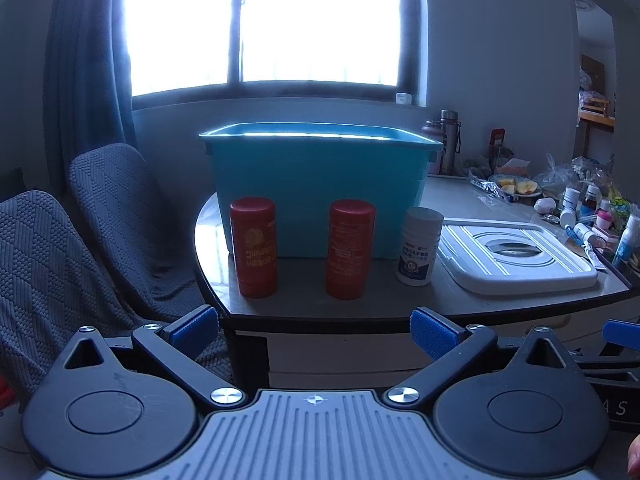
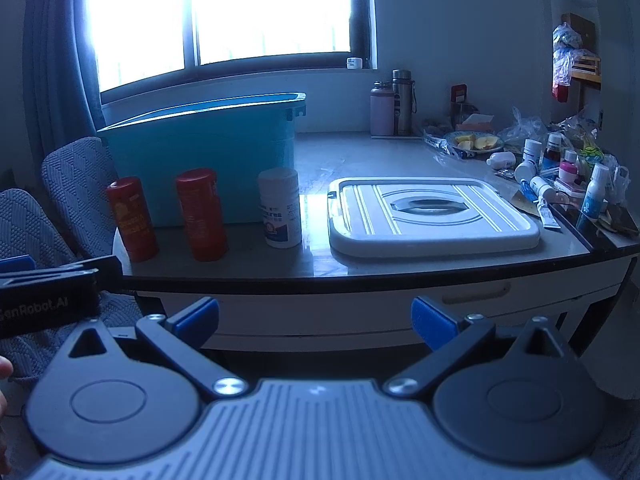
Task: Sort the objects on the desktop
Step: 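Move left tool to a red canister while right tool approaches the white pill bottle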
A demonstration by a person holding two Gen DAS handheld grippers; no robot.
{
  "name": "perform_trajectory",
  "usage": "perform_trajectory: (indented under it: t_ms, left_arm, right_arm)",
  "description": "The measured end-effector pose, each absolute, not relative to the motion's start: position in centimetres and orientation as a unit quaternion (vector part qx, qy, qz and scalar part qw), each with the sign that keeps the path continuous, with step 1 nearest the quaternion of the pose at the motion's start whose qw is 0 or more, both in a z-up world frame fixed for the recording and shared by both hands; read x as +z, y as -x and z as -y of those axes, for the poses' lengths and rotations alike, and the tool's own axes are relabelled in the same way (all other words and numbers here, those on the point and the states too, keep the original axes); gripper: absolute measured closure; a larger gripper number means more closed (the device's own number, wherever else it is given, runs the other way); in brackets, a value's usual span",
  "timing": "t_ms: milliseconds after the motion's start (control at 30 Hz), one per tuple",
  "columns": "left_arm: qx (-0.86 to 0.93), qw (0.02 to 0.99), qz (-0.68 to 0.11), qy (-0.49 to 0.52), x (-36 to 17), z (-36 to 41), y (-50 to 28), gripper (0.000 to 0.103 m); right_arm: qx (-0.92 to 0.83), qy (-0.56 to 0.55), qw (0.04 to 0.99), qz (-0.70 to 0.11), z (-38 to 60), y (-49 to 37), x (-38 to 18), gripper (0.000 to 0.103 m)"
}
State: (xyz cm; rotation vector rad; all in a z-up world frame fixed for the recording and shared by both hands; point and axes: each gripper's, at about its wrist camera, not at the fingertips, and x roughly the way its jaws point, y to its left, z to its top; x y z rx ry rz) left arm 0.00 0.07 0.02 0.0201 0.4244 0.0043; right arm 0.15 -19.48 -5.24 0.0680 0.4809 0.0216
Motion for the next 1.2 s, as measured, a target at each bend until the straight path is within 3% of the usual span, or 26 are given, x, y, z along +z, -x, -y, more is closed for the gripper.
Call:
perform_trajectory:
  t_ms: [1200]
  left_arm:
    - [0.015,0.979,-0.205,-0.02,0.4,-1.8,-3.1,0.0]
  right_arm:
    - [0.028,-0.018,0.974,-0.225,17.6,-3.6,-4.2,0.0]
